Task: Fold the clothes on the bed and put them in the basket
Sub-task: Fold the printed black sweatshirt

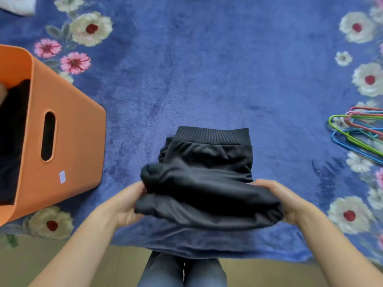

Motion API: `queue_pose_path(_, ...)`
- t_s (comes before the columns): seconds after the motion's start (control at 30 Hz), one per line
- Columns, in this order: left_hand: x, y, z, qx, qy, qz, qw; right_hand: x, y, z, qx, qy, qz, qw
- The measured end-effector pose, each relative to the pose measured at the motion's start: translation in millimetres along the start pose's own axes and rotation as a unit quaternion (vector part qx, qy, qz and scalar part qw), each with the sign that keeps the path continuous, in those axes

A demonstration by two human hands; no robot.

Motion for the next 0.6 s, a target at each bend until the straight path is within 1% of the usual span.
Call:
queue_pose_path(0.03, -13.5, 5.1, -0.5, -0.014, 0.009, 0.043, 0.999, 6.7, -5.7, -3.4, -0.011, 0.010, -0.016, 1.000)
queue_pose_path(0.1, -39.6, 12.1, -9.7, 0.001, 0.022, 0.081, 0.996, 18.8, -22.0, -15.8, -0.054, 0.030, -0.046, 0.997)
queue_pose_path(0.17, -53.8, 12.8, -18.3, -0.006, 0.014, 0.038, 0.999, 23.6, -37.4, -26.4, -0.110, 0.030, -0.039, 0.993)
queue_pose_path(0.23, -56.5, 8.6, -23.3, -0.026, 0.040, -0.042, 0.998, 26.5, -46.2, -29.9, -0.198, -0.016, 0.030, 0.980)
queue_pose_path(0.27, -55.7, 9.2, -25.5, -0.036, 0.071, -0.070, 0.994, 31.1, -46.9, -29.9, -0.251, -0.052, 0.052, 0.965)
queue_pose_path(0.3, -53.8, 10.6, -28.0, -0.055, 0.097, -0.095, 0.989, 35.5, -44.5, -29.4, -0.291, -0.091, 0.053, 0.951)
queue_pose_path(0.33, -50.4, 11.1, -31.3, -0.075, 0.124, -0.119, 0.982, 38.7, -38.7, -27.1, -0.305, -0.134, 0.035, 0.942)
queue_pose_path(0.37, -45.4, 10.1, -34.4, -0.090, 0.154, -0.155, 0.972, 40.7, -31.1, -24.2, -0.304, -0.170, 0.024, 0.937)
queue_pose_path(0.4, -41.0, 8.5, -39.9, -0.108, 0.190, -0.207, 0.954, 43.7, -22.9, -22.1, -0.297, -0.194, 0.022, 0.935)
queue_pose_path(0.43, -36.7, 8.0, -46.0, -0.130, 0.225, -0.255, 0.932, 45.7, -15.4, -22.8, -0.300, -0.208, 0.029, 0.931)
queue_pose_path(0.47, -33.0, 10.0, -50.5, -0.153, 0.262, -0.275, 0.912, 48.3, -9.0, -26.1, -0.317, -0.214, 0.045, 0.923)
queue_pose_path(0.53, -30.5, 23.6, -50.2, -0.206, 0.346, -0.244, 0.882, 56.5, 2.0, -33.7, -0.372, -0.209, 0.084, 0.901)
queue_pose_path(0.6, -30.7, 39.7, -49.5, -0.260, 0.405, -0.212, 0.850, 66.9, 8.3, -41.0, -0.421, -0.209, 0.132, 0.872)
Point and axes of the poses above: each hand's wrist, its own z-axis away from the middle knuckle, its own y-axis out of the palm, x = y × z, the point moved 3 cm from there along -z, towards the middle knuckle, and after that the axes turned 12 degrees about z, right-handed, at the moved point
